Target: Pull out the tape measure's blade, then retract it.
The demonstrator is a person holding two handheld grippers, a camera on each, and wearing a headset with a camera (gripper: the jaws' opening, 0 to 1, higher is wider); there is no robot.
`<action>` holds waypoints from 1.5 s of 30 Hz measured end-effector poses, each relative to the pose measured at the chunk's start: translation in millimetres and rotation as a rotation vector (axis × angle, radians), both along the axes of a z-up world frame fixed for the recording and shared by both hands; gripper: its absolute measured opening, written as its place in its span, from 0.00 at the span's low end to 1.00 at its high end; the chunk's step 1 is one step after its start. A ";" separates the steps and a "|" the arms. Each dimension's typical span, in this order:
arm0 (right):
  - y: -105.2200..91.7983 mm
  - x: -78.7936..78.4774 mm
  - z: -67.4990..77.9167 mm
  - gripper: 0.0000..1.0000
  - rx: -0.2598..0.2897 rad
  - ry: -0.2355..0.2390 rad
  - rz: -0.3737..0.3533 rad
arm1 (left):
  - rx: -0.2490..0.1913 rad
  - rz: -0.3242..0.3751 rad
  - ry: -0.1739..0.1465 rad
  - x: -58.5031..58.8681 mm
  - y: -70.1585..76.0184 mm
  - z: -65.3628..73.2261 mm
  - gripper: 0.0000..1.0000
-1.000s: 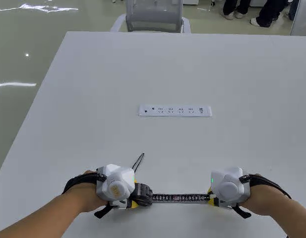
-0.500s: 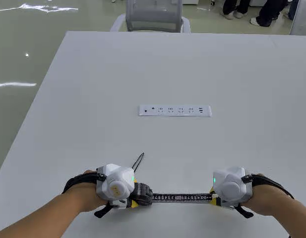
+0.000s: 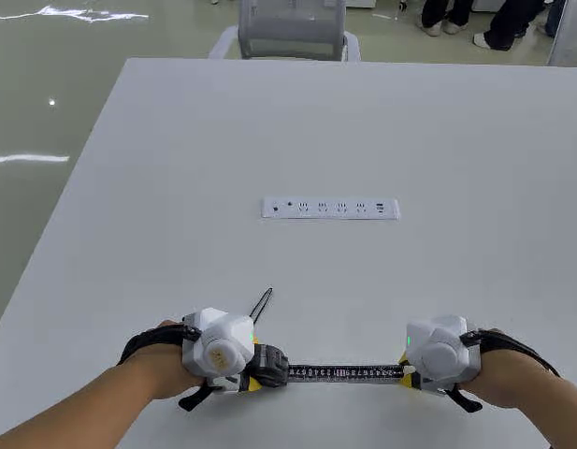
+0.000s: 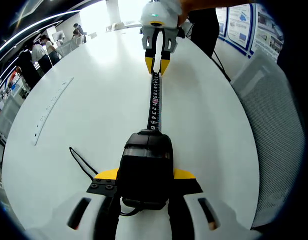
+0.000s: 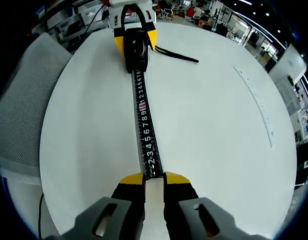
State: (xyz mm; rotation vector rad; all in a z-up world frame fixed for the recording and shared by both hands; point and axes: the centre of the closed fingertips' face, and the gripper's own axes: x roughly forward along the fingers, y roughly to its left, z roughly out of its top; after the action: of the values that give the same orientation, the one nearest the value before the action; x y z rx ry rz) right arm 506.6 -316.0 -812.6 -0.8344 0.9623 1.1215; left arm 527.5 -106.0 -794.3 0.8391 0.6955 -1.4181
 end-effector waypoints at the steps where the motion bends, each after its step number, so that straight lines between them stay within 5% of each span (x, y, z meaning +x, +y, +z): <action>1: 0.0 0.1 -0.3 0.11 0.001 0.000 0.001 | 0.000 0.000 0.000 -0.1 0.2 0.0 0.33; 45: -18.5 -1.2 0.4 0.11 -0.005 0.002 -0.023 | -0.001 0.002 0.003 1.9 0.1 -0.6 0.32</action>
State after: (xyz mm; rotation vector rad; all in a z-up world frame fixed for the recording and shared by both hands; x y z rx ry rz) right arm 505.4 -334.5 -812.3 -0.8242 0.9742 1.1013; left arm 529.5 -105.9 -794.9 0.8352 0.6982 -1.4179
